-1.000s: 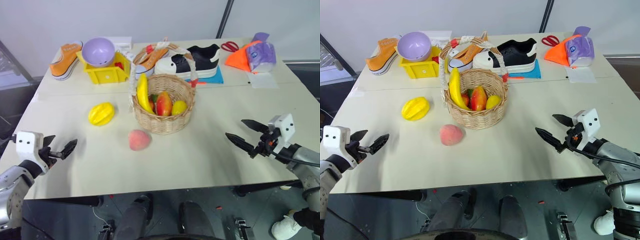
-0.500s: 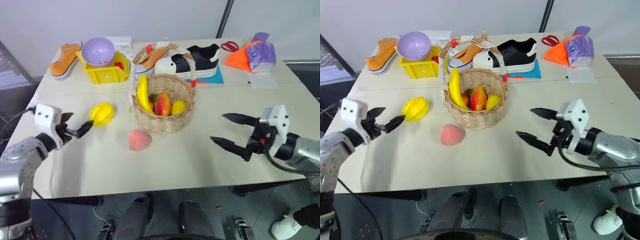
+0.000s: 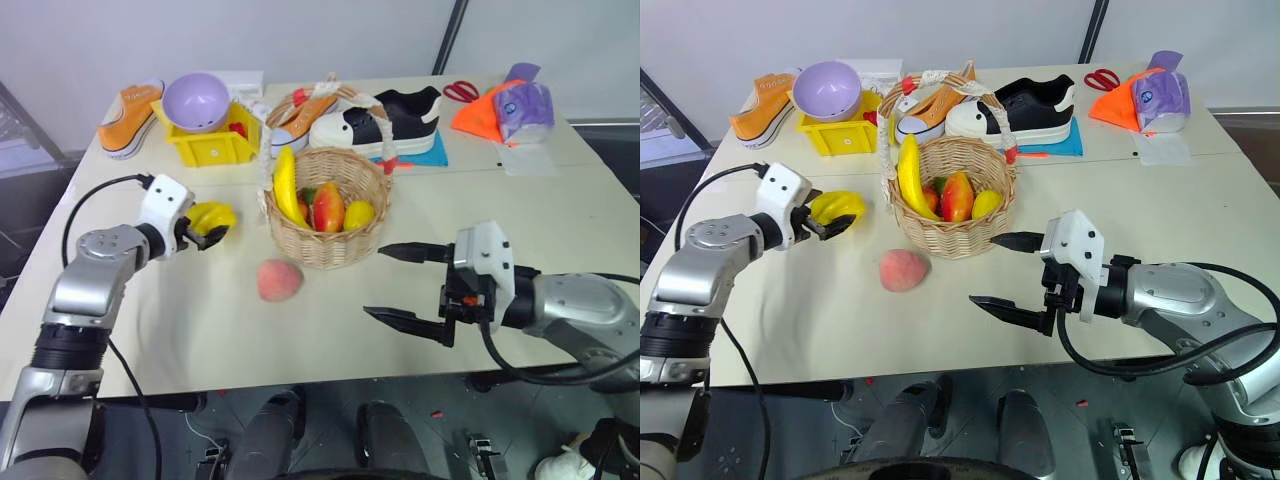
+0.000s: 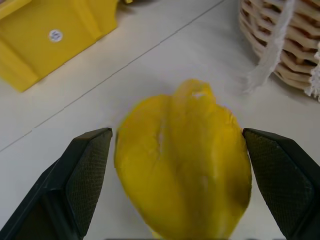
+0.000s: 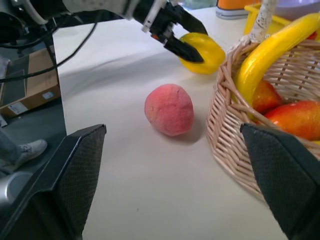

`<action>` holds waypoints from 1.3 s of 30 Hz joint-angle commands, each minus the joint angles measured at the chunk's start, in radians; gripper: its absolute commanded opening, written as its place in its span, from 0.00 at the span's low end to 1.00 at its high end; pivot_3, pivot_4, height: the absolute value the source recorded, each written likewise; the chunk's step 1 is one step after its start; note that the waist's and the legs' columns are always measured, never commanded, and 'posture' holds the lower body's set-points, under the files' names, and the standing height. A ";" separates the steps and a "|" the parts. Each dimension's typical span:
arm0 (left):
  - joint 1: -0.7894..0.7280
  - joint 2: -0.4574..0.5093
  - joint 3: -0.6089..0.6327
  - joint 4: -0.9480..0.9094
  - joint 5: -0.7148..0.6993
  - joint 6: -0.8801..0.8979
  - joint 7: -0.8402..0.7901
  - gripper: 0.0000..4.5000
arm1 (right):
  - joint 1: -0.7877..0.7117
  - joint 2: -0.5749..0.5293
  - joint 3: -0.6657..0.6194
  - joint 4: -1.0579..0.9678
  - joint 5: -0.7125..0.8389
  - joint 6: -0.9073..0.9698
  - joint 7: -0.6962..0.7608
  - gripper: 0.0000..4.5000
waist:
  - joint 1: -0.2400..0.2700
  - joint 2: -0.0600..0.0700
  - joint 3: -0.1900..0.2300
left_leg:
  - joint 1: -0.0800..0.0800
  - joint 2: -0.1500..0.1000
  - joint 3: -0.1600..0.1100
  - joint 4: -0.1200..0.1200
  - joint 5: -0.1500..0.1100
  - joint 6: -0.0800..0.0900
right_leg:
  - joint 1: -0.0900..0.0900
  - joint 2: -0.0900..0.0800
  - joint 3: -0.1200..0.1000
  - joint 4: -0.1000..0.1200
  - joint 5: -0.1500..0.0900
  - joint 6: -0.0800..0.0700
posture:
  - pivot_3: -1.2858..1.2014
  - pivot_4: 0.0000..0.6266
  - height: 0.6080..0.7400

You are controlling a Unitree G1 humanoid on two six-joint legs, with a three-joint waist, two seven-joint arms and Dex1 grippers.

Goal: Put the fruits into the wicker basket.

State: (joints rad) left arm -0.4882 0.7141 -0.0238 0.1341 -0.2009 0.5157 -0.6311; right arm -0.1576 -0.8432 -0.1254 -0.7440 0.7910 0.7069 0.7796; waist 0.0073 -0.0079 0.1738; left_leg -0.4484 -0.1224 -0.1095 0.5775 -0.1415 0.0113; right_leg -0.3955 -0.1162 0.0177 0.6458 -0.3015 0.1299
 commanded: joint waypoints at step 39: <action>-0.295 -0.177 -0.168 -0.302 -0.128 0.171 -0.044 0.98 | -0.092 0.018 -0.001 0.022 -0.060 -0.055 -0.037 1.00 | -0.003 -0.004 0.001 | 0.000 0.000 0.000 0.000 0.002 0.003 | 0.001 0.000 -0.002 0.003 0.002 0.004 | 0.52 0.24 1.00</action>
State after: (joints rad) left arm -0.7632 0.5239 -0.1973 -0.1548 -0.3566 0.7277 -0.6696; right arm -0.2407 -0.8321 -0.1241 -0.6763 0.7209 0.6540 0.7543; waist 0.0041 -0.0116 0.1750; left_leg -0.4488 -0.1226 -0.1098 0.5769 -0.1396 0.0139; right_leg -0.3951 -0.1156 0.0158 0.6495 -0.2998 0.1341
